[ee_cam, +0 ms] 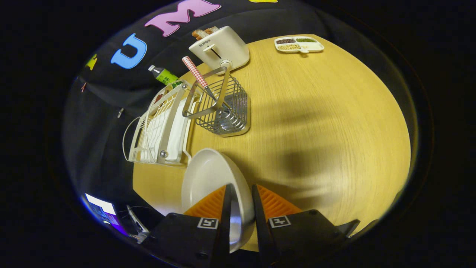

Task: Take the plate from the dish rack, then take the spoon from the basket and place it into the plate.

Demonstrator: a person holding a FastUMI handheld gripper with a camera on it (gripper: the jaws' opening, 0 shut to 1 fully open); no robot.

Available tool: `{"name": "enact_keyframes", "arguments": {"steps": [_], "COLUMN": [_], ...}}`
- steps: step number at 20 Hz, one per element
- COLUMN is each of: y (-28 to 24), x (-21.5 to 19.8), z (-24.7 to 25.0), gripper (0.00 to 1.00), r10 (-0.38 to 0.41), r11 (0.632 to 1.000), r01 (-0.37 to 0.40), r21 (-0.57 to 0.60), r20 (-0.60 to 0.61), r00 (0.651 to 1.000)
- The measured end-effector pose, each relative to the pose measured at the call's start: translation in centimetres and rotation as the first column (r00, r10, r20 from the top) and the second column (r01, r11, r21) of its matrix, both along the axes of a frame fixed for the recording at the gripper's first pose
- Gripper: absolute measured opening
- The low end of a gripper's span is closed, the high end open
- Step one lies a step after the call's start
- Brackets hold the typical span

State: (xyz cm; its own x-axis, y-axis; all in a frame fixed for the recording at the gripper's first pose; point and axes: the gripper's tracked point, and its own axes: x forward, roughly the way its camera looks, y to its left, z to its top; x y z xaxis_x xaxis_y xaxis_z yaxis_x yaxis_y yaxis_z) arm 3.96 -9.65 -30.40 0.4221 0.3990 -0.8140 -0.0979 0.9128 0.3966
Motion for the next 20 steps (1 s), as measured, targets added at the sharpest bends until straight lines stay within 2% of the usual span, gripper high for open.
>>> {"name": "enact_keyframes", "arguments": {"steps": [1, 4, 7, 12, 20], "y": [-0.3, -1.2, -1.7, -1.2, 3.5], "x": [-0.2, 1.0, 3.2, 6.9, 12.0], "z": [0.0, 0.8, 3.8, 9.9, 15.1], "gripper": [0.48, 1.00, 0.99, 0.99, 0.99], "r10": [0.014, 0.027, 0.010, 0.013, 0.117], "r11": [1.000, 0.998, 0.997, 0.996, 0.991], "r01": [-0.013, -0.021, 0.010, 0.025, -0.058], "r21": [-0.017, -0.059, -0.081, -0.084, -0.120], "r20": [0.008, 0.091, 0.233, 0.430, 0.584], "r00": [1.000, 0.995, 0.972, 0.903, 0.803]}}
